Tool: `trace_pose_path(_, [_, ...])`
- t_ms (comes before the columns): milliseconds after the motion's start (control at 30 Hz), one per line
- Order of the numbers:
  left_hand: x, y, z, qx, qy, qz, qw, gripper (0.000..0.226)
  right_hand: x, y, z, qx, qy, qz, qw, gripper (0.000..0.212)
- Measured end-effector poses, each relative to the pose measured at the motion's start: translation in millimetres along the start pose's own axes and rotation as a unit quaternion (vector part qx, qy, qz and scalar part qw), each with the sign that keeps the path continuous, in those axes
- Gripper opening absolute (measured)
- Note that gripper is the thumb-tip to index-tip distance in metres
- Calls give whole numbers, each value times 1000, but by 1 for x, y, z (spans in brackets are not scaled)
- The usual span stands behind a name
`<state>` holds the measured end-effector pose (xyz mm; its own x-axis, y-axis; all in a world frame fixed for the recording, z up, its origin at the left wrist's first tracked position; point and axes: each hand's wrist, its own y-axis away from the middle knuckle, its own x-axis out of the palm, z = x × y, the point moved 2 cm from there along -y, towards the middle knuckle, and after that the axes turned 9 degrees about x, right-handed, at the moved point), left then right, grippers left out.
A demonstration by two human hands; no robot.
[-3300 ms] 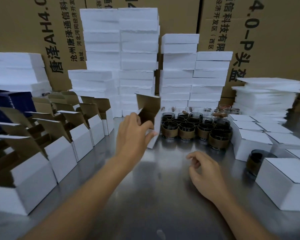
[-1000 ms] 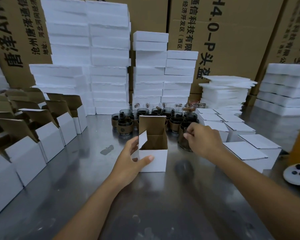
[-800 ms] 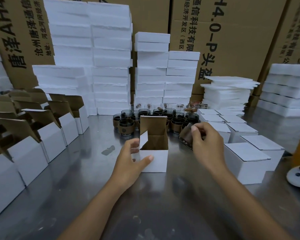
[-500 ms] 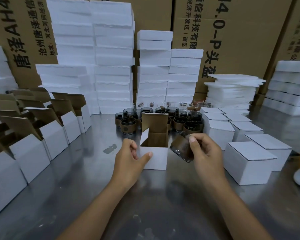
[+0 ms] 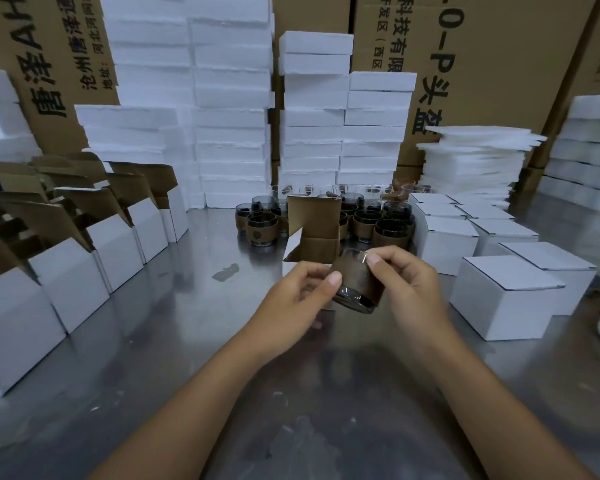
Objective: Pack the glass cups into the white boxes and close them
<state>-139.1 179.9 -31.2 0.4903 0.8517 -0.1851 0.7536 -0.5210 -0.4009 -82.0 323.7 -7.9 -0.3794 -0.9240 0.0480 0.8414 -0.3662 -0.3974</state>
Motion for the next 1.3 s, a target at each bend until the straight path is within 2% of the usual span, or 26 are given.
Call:
trace_pose_path(133, [3, 2, -3, -63, 107, 63, 990, 54, 2, 1, -1, 8, 7, 48, 999, 21])
trace_pose_path(267, [-1, 1, -3, -71, 169, 64, 981, 51, 6, 1, -4, 26, 19, 31, 999, 7])
trace_pose_path(300, [-1, 1, -3, -68, 177, 57, 980, 52, 7, 1, -6, 40, 17, 14, 999, 16])
trace_pose_path(400, [1, -1, -2, -56, 193, 35, 979, 55, 10, 1, -11, 103, -11, -24, 994, 63])
trace_pose_path(500, [2, -1, -2, -47, 201, 9, 978, 59, 12, 3, -14, 178, -25, 4, 984, 82])
trace_pose_path(633, [0, -1, 0, -27, 193, -14, 981, 58, 15, 6, -14, 197, -8, 71, 978, 69])
trace_pose_path(833, [-2, -2, 0, -29, 218, -1, 976, 52, 11, 5, -11, 218, -71, 59, 972, 61])
trace_pose_path(967, [-3, -1, -2, -30, 228, 30, 973, 43, 9, 2, -8, 250, -173, 65, 951, 40])
trace_pose_path(1100, [-3, -2, 0, -32, 222, 38, 974, 35, 7, 2, -6, 262, -240, 60, 933, 48])
trace_pose_path(1300, [-4, -2, 2, -28, 219, 46, 974, 31, 8, 0, -7, 263, -239, 63, 932, 55])
